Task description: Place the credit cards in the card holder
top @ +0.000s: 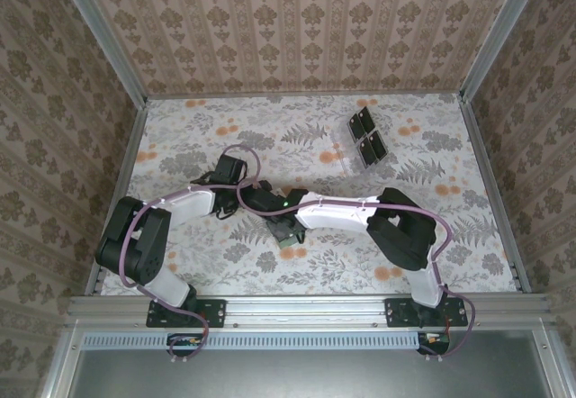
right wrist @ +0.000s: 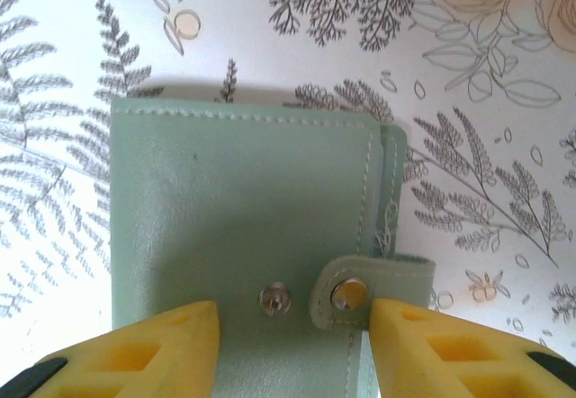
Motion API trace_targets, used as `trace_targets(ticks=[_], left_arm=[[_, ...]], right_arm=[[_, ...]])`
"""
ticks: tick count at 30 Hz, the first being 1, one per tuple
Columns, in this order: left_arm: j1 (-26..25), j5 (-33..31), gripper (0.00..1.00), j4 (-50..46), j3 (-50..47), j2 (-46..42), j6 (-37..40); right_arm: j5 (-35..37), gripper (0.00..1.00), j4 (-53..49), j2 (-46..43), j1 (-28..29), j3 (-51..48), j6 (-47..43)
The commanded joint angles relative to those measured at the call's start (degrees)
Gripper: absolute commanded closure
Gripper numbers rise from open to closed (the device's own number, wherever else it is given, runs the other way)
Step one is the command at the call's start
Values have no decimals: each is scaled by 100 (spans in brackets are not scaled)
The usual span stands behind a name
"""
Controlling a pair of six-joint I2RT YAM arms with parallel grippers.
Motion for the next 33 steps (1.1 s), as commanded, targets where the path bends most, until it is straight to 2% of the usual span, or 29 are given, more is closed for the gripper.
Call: trace_targets(ticks=[1,8,20,22,33], left_arm=[[128,-315,0,-862,-46,27,-56],[106,-397,0,-1071,-168,-289,-39],[4,-477,0,-1155,-680,-755,-282],[-185,-474,0,-1137,-704,-766,-314],[-281,-471,0,-1077,-714,-700,-386]], right_arm=[[-186,51,-388,-454,-98,118,-178],[-245,51,-472,-694,-290,109,-288],[-212,55,-658,-195,-308,419,-611],[-211,55,-669,-133,-308,445,-646],[-114,66,-634,89,-308,506,-705]])
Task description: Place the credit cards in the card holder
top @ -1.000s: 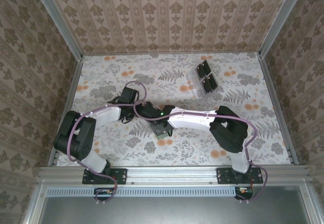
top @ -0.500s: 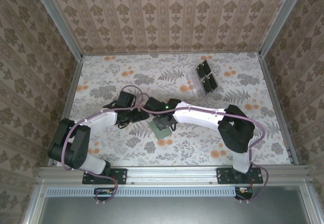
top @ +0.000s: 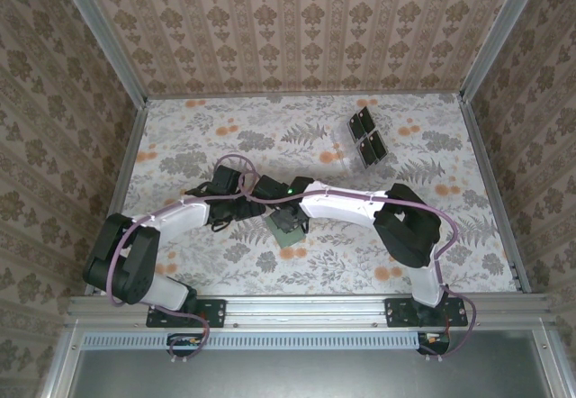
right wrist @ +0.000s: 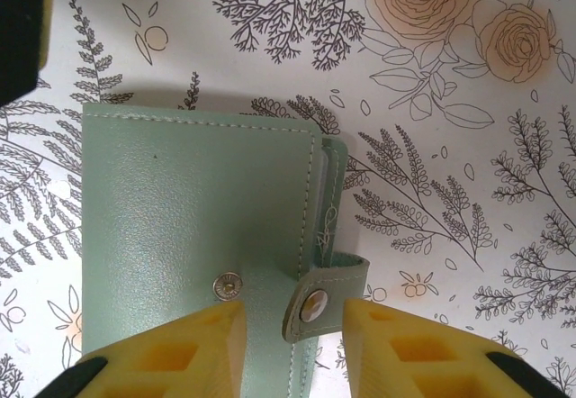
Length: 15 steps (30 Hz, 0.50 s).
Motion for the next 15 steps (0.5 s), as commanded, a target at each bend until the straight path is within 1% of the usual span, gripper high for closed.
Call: trace_targets(ticks=[1,7,11,15], left_arm=[[-88,134,0,-430,-178,54,-234],[-139,135,0,-382,-172,108,-266],[-182,126,0,-363,-155,156,-282],[-227,106,0,-349,-140,207,-298]], right_arm=[[85,67,-192,120,8,177,-109],[159,74,-177,129,1,177,-120],[192,75,-164,89,-8,154,-121],[226,81,-155,36,-20,130,-120]])
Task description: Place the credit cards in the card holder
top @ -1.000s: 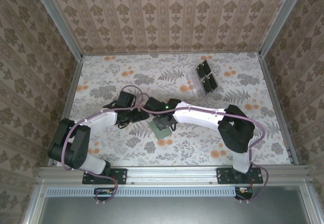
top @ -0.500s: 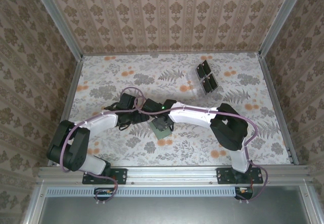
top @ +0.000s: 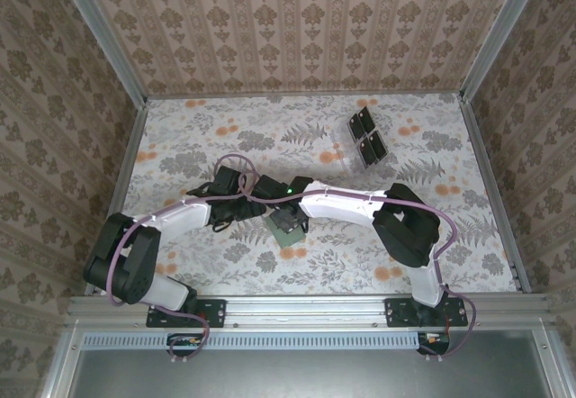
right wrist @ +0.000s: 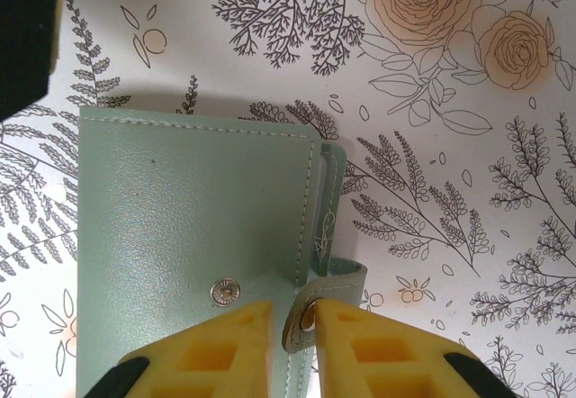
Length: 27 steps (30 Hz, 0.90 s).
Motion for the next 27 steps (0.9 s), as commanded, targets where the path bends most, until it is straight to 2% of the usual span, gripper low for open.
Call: trace_targets(ticks=[1,7,14,20,27], left_arm=[[-139,253,0,-369,-128,187,-181],[-195,237,0,-362,-94,243,-202],[-260,220,0,-382,-68,253,-203],[-437,182,0,-448,-79,179,-232],[-712,93,0,-463,-246,82,-354]], right_arm=[[199,83,-144,7,-24,103,-42],[209,85,-111,-73,-50,48,-34],[208,100,-90,-133,-101,-20,-28],[86,100,129,-466,-178,-254,41],[-737,100,622,-815,-373,-715,131]])
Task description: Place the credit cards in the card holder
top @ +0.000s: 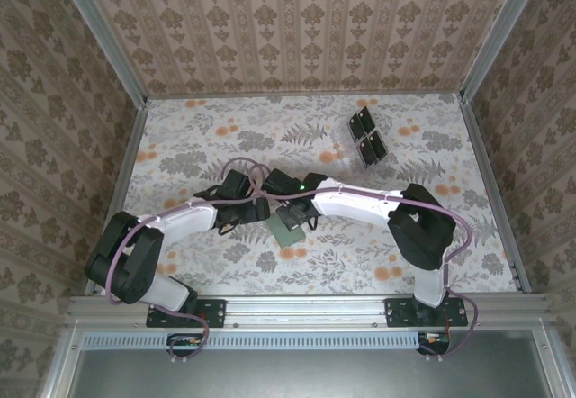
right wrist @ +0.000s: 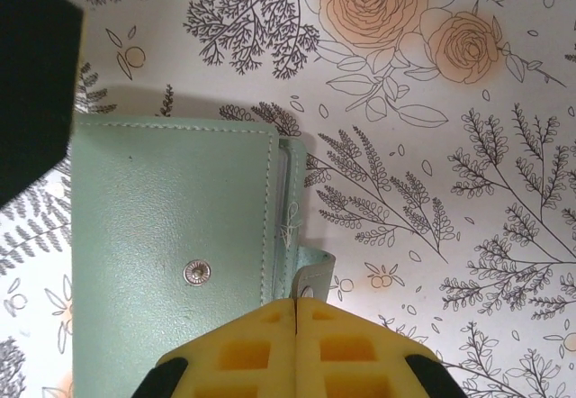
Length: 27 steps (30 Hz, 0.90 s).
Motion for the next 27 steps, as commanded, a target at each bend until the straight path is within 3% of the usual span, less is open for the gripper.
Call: trace_targets(ticks=[1,16,27], left_arm=[[-253,571,0,-444,-257,26,-353],[-656,170,0,-662,-273,-6,-344],[-759,45,0,-619,-250,270,-333]], right_arm=[[-522,100,313,-255,-96,-233,118],[-1827,100,1153,-528,-552,-868,363],[-2133,100,1334,-481,-581,-970,433]])
